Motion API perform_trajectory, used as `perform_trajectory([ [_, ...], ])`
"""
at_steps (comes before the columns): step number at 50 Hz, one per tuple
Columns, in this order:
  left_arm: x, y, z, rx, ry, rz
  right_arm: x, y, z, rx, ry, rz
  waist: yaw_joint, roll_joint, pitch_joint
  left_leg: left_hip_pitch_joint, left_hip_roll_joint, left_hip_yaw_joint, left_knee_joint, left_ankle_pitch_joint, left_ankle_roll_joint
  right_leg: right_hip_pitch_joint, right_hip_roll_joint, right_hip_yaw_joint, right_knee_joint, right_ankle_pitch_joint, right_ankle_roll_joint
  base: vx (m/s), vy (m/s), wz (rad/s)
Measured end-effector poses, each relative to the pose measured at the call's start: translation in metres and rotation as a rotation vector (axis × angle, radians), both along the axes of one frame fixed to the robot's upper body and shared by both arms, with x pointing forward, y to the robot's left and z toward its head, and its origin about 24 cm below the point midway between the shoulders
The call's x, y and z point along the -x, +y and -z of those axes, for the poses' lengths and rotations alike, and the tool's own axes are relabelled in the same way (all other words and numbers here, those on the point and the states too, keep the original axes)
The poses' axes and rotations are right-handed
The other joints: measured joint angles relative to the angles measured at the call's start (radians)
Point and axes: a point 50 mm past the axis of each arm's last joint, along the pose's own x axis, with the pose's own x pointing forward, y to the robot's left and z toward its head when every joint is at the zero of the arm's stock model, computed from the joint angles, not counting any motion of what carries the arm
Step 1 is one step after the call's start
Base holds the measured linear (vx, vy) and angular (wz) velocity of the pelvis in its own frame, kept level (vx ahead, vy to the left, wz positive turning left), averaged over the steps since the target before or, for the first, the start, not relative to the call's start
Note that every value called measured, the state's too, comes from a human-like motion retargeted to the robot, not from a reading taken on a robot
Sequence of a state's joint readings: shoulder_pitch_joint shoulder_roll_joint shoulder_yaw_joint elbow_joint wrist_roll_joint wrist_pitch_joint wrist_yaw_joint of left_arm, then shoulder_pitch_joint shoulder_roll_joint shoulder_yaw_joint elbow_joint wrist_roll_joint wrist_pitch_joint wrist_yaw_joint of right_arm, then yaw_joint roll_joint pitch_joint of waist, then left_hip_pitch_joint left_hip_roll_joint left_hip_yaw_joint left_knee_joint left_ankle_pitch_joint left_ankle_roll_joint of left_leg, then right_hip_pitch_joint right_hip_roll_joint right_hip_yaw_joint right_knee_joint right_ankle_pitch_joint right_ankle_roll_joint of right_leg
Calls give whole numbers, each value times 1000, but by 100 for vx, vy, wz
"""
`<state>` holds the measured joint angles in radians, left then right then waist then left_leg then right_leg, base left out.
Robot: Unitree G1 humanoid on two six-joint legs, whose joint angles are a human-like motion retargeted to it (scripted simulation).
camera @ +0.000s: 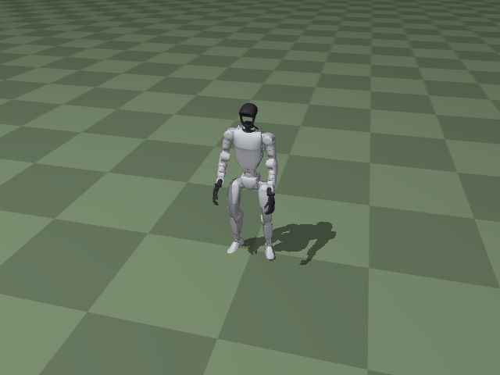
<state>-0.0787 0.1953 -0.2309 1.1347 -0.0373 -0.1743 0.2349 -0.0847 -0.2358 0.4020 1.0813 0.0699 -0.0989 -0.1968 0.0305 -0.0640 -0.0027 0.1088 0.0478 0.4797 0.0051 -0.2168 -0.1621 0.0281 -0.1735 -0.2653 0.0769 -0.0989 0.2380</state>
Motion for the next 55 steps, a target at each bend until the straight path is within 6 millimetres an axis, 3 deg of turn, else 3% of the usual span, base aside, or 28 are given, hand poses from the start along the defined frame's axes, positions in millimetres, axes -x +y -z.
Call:
perform_trajectory([
  [10,-3,-7,1,9,-4,7,12,-9,6,0,56,56,28,1,-5,2,-3,29,-7,1,14,-20,2,30,3,8,23,0,0,0],
  [17,-13,-2,-5,-6,-41,18,24,-2,12,-13,103,45,54,-13,-13,-4,-1,30,-7,3,13,-27,4,30,4,8,24,0,0,0],
  [25,-15,5,-8,-23,-49,33,13,8,6,-25,40,-7,33,-23,-4,-6,2,13,-1,2,5,-15,3,12,2,3,10,0,0,0],
  [37,-3,-1,0,6,-4,-9,-11,7,-4,-16,-31,-12,16,-27,-2,2,3,21,-2,0,8,-11,6,19,0,5,10,0,0,0],
  [55,-6,9,-4,-19,-19,-16,10,10,7,-39,48,22,72,-30,-21,1,-4,16,-4,0,17,-14,-2,19,6,1,18,0,0,0],
])
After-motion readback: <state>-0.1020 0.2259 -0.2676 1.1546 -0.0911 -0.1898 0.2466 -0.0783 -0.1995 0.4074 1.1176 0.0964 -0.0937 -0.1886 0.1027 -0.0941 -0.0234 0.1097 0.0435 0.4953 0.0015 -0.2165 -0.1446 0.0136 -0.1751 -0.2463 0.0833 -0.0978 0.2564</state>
